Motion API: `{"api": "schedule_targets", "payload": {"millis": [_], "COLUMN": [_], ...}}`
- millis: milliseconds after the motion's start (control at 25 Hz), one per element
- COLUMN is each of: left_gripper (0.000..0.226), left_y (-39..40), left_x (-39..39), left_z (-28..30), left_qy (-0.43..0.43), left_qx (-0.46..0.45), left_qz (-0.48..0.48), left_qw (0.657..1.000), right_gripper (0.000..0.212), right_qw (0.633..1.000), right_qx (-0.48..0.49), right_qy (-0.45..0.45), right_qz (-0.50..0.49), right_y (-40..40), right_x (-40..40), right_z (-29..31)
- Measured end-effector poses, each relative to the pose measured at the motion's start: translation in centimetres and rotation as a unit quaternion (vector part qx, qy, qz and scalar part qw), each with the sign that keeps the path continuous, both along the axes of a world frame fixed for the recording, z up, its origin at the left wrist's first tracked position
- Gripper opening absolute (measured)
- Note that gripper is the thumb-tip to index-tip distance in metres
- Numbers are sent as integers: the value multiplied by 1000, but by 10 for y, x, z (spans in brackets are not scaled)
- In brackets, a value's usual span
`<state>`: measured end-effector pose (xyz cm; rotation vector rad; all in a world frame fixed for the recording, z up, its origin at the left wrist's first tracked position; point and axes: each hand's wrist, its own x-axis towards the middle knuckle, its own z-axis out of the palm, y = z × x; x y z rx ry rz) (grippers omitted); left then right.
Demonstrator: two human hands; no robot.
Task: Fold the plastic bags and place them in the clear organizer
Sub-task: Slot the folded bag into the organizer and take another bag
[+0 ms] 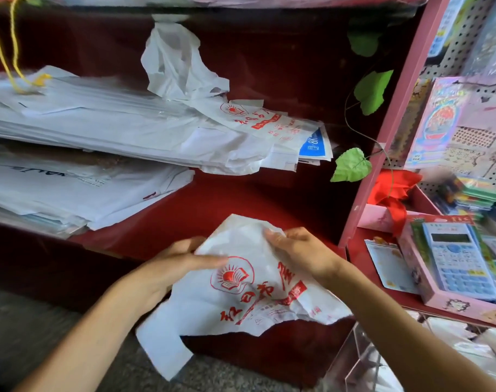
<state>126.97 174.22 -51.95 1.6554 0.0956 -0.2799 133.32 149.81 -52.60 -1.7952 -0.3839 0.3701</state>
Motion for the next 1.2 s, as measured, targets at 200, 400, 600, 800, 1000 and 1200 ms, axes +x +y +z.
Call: {"api": "schedule_targets", "payload": {"millis": [200, 400, 600, 800, 1000, 1200], "left_gripper": [53, 18, 26, 49, 31, 25], "left_y": [28, 36, 4, -40, -36, -32], "left_x": [11, 57, 71, 66, 64, 55], "left_z": [-22, -22, -41, -71, -77, -77], "left_qy": [42, -22, -285, -236, -253, -257], "left_qx": [96, -255, 220, 507, 469, 468], "left_qz": [-95, 256, 248, -103, -114, -150], "left_qw": [990, 932, 899, 822, 839, 832], "right_gripper": [38, 25, 17, 30, 44, 77], "right_qw": [948, 901, 915, 802, 880, 860], "right_qx": [117, 112, -202, -441, -342, -446], "right_qy": [243, 237, 26, -275, -327, -184], "right_qz": [-168, -346, -348, -296, 46, -168], "right_y": [-3, -1, -3, -5, -6, -40], "right_x": [35, 65, 72, 62, 59, 70], "right_z": [-21, -44, -58, -60, -77, -97]}}
